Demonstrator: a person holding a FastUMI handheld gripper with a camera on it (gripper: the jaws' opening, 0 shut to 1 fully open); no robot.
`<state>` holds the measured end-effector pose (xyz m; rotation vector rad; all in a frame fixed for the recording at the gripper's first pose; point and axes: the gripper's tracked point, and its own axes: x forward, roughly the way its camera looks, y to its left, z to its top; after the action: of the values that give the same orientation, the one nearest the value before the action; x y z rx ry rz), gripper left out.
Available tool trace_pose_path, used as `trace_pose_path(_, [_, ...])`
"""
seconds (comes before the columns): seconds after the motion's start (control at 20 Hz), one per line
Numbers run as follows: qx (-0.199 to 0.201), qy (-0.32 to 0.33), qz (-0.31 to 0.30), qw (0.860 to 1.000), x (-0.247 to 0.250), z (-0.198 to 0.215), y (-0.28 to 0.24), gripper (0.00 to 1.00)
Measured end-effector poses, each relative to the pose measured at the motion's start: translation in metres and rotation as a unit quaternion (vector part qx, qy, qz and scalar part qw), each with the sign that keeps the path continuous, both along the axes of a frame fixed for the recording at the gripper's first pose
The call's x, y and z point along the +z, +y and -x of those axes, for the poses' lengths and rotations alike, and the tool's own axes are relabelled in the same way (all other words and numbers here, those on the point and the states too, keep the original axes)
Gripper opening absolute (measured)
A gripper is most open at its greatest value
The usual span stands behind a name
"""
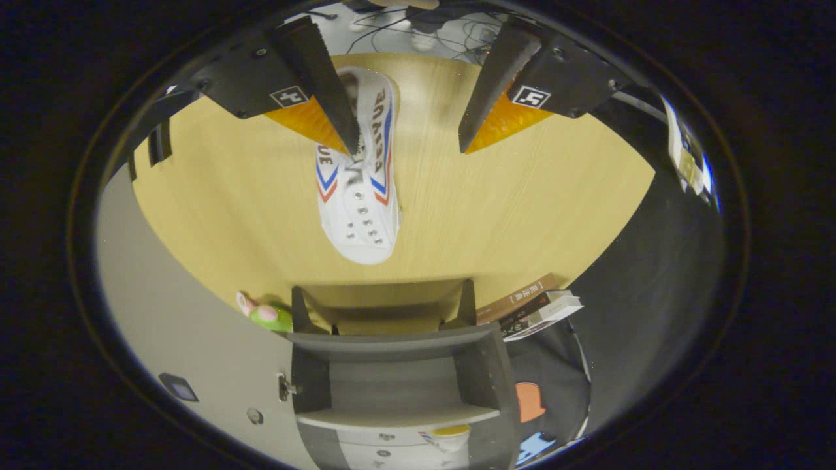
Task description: Open the shoe cabinet door, grab the shoes and put them into the shoe cabinet, then close the shoe cabinet door.
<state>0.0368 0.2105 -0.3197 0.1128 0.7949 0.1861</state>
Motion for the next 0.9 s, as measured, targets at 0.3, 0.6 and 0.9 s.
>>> trace_pose_path(0.3, [-0.037, 0.023, -0.064, 0.997, -0.011, -0.027, 0.012, 0.97])
trace_pose_path(0.6, [-0.029, 0.016, -0.034, 0.999, -0.016, -0.040, 0.015, 0.97])
trace_pose_path(0.9, [-0.083, 0.042, -0.030, 0.995, -0.017, -0.048, -0.011, 0.50])
